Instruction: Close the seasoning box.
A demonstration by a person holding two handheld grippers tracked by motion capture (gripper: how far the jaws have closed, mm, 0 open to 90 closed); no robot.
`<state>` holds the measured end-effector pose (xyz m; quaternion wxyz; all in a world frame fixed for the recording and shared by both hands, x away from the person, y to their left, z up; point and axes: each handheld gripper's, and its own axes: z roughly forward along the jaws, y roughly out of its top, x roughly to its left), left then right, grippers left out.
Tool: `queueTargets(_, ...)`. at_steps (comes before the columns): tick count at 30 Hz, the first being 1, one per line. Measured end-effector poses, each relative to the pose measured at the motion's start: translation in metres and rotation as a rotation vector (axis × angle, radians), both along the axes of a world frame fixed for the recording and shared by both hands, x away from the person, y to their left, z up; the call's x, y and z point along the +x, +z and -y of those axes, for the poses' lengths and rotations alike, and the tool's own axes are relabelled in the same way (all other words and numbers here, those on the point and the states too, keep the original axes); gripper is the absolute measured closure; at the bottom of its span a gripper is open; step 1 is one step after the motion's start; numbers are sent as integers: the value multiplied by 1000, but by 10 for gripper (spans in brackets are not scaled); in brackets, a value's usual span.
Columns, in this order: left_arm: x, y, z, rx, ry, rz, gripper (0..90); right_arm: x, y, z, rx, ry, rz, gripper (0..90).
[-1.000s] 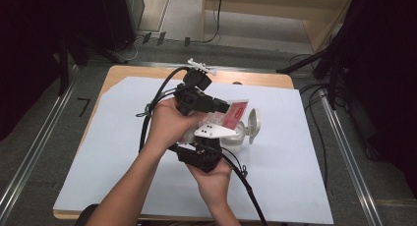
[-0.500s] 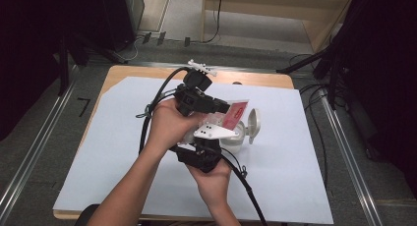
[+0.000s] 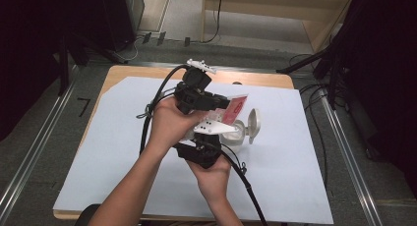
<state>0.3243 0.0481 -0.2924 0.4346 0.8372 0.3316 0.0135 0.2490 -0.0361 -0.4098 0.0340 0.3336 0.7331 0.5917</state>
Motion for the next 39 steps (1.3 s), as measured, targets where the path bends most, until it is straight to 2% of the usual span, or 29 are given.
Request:
queueTargets(18, 0, -2, 2, 11, 4, 10, 795, 2, -2, 0, -5, 4, -6, 639)
queueTargets(39, 1, -2, 1, 8, -4, -1, 804, 0, -1, 1, -14, 11, -4, 641)
